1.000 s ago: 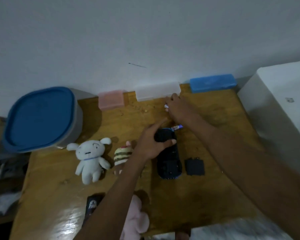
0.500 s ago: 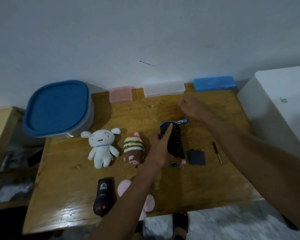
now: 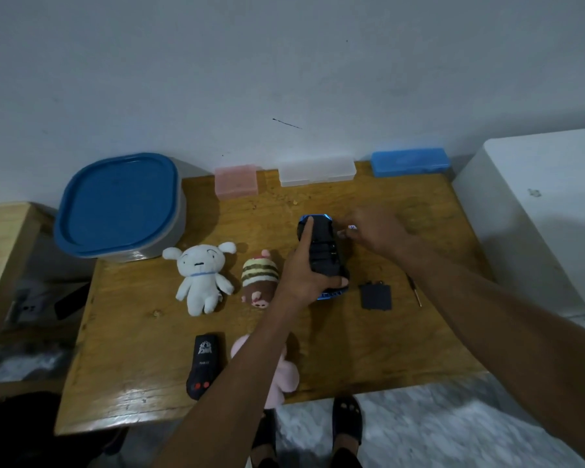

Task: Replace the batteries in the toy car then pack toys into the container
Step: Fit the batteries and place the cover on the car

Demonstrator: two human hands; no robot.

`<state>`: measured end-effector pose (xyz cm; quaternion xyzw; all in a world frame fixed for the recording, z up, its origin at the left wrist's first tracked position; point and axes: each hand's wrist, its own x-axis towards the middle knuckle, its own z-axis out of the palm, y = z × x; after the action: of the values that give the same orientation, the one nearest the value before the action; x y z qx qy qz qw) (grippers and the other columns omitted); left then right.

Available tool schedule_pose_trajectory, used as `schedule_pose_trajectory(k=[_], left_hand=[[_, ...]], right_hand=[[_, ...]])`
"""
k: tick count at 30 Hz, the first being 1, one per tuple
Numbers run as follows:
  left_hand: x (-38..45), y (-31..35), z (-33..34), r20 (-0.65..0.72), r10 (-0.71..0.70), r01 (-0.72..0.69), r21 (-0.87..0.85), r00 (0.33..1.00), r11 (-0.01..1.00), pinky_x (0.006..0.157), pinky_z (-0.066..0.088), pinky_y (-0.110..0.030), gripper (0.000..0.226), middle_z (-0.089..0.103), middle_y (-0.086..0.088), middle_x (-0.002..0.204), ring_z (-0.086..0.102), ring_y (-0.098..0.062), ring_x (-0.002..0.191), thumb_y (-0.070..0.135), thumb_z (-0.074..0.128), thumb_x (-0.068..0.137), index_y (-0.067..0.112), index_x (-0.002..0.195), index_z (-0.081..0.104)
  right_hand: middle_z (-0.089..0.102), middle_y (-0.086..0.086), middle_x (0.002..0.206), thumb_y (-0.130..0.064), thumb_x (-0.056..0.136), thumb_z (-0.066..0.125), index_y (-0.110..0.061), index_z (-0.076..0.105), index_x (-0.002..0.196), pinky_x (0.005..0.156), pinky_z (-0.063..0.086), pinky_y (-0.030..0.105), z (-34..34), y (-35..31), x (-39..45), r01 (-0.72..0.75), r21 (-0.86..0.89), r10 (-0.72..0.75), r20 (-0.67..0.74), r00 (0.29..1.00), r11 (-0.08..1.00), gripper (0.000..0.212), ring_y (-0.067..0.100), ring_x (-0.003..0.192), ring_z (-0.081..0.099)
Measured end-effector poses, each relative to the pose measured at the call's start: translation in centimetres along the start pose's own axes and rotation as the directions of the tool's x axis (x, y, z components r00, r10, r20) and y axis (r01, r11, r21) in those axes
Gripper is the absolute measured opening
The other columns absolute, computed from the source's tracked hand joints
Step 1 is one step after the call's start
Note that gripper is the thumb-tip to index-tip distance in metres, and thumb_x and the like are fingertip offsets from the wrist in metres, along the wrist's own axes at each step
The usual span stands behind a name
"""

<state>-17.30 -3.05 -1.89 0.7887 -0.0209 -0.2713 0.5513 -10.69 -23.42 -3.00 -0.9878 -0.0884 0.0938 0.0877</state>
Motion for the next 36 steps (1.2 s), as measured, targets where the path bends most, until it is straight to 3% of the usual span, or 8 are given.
schedule_pose_trajectory(k=[8, 11, 13, 16, 19, 25, 33, 36], left_hand=[[0.1, 0.5, -1.3, -0.013, 0.065, -0.066, -0.097, 0.998, 0.993, 0.104, 0.049, -0.033, 0.132, 0.055, 0.014, 0.136, 0.055, -0.012, 0.126, 0.015, 0.093, 0.067, 0.041, 0.159, 0.002], [0.2, 0.9, -1.9, 0.004, 0.089, -0.088, -0.102, 0.996, 0.991, 0.104, 0.05, -0.032, 0.129, 0.051, 0.031, 0.124, 0.055, -0.01, 0.124, 0.015, 0.092, 0.069, 0.043, 0.159, 0.004], [0.1, 1.5, -2.3, 0.012, 0.1, -0.098, -0.115, 0.995, 0.988, 0.098, 0.052, -0.023, 0.126, 0.049, 0.035, 0.121, 0.056, -0.01, 0.122, 0.009, 0.089, 0.072, 0.042, 0.159, 0.005], [0.1, 3.1, -3.0, 0.019, 0.147, -0.145, -0.094, 0.989, 0.985, 0.086, 0.052, -0.011, 0.12, 0.053, 0.023, 0.127, 0.057, -0.011, 0.12, 0.005, 0.085, 0.077, 0.042, 0.158, 0.005], [0.3, 5.0, -3.6, 0.015, 0.178, -0.176, -0.06, 0.984, 0.982, 0.083, 0.052, -0.011, 0.118, 0.053, 0.02, 0.126, 0.057, -0.011, 0.118, 0.003, 0.083, 0.079, 0.043, 0.158, 0.005], [0.0, 7.5, -3.9, -0.057, 0.25, -0.252, -0.038, 0.967, 0.967, 0.084, 0.054, -0.014, 0.114, 0.053, 0.009, 0.137, 0.057, -0.013, 0.116, 0.007, 0.087, 0.075, 0.045, 0.157, 0.016], [-0.3, 8.0, -4.4, -0.04, 0.272, -0.273, -0.034, 0.961, 0.961, 0.086, 0.054, -0.014, 0.115, 0.049, 0.006, 0.14, 0.055, -0.015, 0.121, 0.002, 0.086, 0.074, 0.047, 0.153, 0.016], [-0.2, 7.7, -4.6, -0.023, 0.267, -0.268, -0.045, 0.963, 0.962, 0.09, 0.057, -0.024, 0.118, 0.045, 0.002, 0.149, 0.058, -0.021, 0.121, 0.0, 0.086, 0.073, 0.049, 0.153, 0.015]], right_hand=[[0.064, 0.003, 0.094, -0.017, 0.095, 0.059, -0.014, 0.068, 0.097, 0.068, 0.049, 0.031, 0.7, -1.2, -1.7, 0.062, -0.156, -0.061, 0.012, 0.998, 0.986, 0.009, 0.022, 0.085, 0.064], [0.066, -0.003, 0.091, -0.03, 0.097, 0.059, -0.021, 0.073, 0.103, 0.067, 0.046, 0.029, 0.8, -1.0, -2.3, -0.211, 0.198, 0.234, -0.103, 0.967, 0.957, 0.018, 0.02, 0.085, 0.064], [0.069, -0.003, 0.097, -0.028, 0.096, 0.064, -0.021, 0.075, 0.111, 0.072, 0.048, 0.028, -0.6, -1.4, -2.7, -0.299, 0.528, 0.441, -0.165, 0.882, 0.795, 0.02, 0.018, 0.09, 0.064], [0.071, 0.002, 0.097, -0.019, 0.093, 0.07, -0.01, 0.075, 0.105, 0.071, 0.046, 0.024, -4.6, -2.7, -3.1, -0.241, 0.826, 0.639, -0.175, 0.749, 0.509, 0.016, 0.014, 0.089, 0.063], [0.069, -0.002, 0.094, -0.022, 0.093, 0.07, -0.012, 0.072, 0.106, 0.071, 0.045, 0.024, -8.3, -3.8, -3.2, -0.148, 0.919, 0.683, -0.156, 0.714, 0.365, 0.016, 0.014, 0.091, 0.063], [0.071, 0.001, 0.106, -0.022, 0.088, 0.075, -0.011, 0.072, 0.103, 0.069, 0.044, 0.008, -10.3, -6.3, -3.8, -0.051, 0.897, 0.617, -0.259, 0.744, 0.438, 0.018, 0.014, 0.096, 0.064], [0.069, -0.006, 0.089, -0.025, 0.086, 0.078, -0.022, 0.063, 0.088, 0.069, 0.059, 0.036, -8.7, -8.6, -3.9, -0.053, 0.842, 0.606, -0.342, 0.719, 0.537, 0.015, 0.014, 0.082, 0.067], [0.065, -0.009, 0.083, -0.023, 0.087, 0.077, -0.019, 0.062, 0.084, 0.067, 0.058, 0.038, -8.2, -9.1, -4.0, -0.055, 0.824, 0.595, -0.358, 0.72, 0.563, 0.016, 0.011, 0.076, 0.064]])
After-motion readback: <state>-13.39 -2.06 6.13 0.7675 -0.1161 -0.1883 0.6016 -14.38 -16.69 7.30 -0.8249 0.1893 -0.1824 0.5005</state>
